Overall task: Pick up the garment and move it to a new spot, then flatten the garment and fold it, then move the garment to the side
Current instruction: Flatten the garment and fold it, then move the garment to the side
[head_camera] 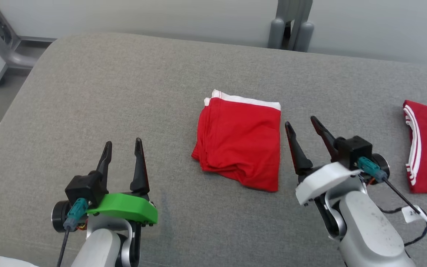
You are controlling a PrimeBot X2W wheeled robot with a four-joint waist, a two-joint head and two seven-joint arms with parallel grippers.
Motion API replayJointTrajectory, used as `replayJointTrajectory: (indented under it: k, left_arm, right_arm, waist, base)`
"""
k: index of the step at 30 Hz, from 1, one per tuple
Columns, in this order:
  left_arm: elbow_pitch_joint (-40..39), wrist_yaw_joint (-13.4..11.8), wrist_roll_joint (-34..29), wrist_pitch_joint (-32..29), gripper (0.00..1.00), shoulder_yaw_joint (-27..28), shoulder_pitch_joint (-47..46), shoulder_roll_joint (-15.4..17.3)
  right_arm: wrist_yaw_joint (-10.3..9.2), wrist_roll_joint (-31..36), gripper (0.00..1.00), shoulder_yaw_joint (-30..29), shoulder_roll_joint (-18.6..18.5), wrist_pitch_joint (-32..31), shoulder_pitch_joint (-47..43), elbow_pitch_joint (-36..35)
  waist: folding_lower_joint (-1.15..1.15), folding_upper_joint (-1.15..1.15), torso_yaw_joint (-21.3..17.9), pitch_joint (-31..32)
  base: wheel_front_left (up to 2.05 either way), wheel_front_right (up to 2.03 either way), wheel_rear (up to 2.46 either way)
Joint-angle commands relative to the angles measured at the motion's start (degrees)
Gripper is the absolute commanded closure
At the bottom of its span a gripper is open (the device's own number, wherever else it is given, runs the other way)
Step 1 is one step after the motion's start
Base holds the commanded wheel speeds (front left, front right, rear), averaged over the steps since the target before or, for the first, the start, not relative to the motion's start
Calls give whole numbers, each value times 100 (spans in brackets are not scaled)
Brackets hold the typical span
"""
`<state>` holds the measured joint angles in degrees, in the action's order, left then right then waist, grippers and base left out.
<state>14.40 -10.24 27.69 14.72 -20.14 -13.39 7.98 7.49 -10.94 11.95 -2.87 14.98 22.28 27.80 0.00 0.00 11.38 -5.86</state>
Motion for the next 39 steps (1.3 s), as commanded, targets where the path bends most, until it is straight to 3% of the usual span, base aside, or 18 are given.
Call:
replayJointTrajectory:
  k: [1,12,39]
  left_arm:
    - [42,27,27,14,0,0,156,-4]
    - [215,87,84,30,0,-96,477,-20]
    - [159,9,135,43,0,-117,582,89]
  right_arm:
    - [-1,48,0,-167,-6,19,-252,-147]
    - [-1,-68,0,-846,-8,24,-1420,-945]
    - [-1,9,0,-1099,-10,-11,-1736,-1234]
  waist:
    - [0,0,-268,279]
    - [0,0,-532,605]
    - [0,0,-574,617]
  base:
    - [0,0,0]
    - [0,0,0]
    - [0,0,0]
